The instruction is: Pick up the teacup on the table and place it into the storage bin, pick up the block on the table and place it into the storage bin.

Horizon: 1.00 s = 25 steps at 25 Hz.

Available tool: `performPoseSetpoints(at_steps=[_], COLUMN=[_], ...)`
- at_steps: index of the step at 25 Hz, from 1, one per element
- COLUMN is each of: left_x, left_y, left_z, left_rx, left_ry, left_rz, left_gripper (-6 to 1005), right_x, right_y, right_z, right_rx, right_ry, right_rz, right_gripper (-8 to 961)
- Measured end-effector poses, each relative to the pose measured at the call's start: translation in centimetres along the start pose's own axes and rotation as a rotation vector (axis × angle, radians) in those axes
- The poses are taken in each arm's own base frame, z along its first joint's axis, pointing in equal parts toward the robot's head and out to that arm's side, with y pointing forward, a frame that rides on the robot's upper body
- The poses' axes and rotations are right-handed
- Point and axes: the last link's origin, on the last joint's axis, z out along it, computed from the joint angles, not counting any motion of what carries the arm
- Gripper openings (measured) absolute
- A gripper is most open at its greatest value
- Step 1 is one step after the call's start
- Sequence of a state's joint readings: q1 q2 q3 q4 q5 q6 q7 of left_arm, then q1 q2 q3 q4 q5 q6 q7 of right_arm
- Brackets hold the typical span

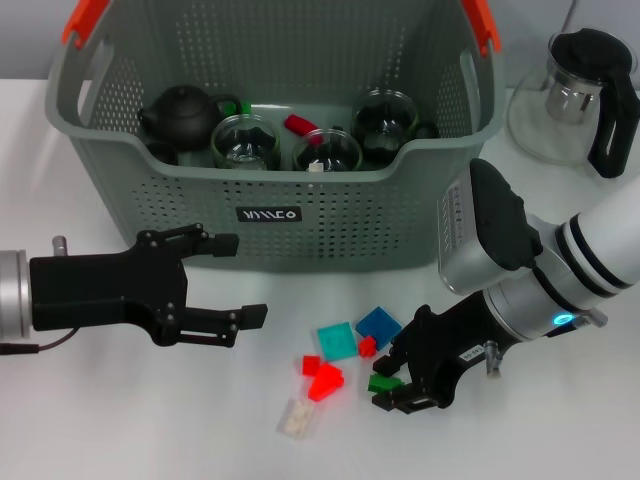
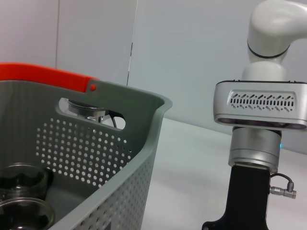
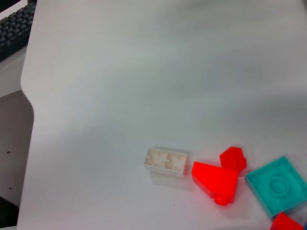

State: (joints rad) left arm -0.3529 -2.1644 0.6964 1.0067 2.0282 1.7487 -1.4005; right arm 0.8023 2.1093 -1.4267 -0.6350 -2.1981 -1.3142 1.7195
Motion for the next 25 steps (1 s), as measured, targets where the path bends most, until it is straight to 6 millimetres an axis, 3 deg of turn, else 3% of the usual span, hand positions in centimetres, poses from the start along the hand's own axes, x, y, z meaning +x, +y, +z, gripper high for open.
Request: performPoseSetpoints(at_steps=[16, 21, 25], left_x=[-0.4, -0.3, -0.4], left_y=[0.0, 0.0, 0.1], left_z=[0.1, 0.0, -0.2], left_rx=[0.004, 0.002, 0.006], left_ry=[0.01, 0.012, 0.007], left_rz=[-0.009, -0.007, -0.008], left_gripper=[948, 948, 948], right_x=[-0.2, -0.9, -2.1], right_y=[0.0, 0.3, 0.7], right_z=[0.3, -1.1, -3.3], right_rx=[0.014, 0.004, 0.009], right_ry=[0.02, -0.018, -0.067], right_rz=[-0.023, -0.041, -0.057], right_gripper=[177, 177, 176])
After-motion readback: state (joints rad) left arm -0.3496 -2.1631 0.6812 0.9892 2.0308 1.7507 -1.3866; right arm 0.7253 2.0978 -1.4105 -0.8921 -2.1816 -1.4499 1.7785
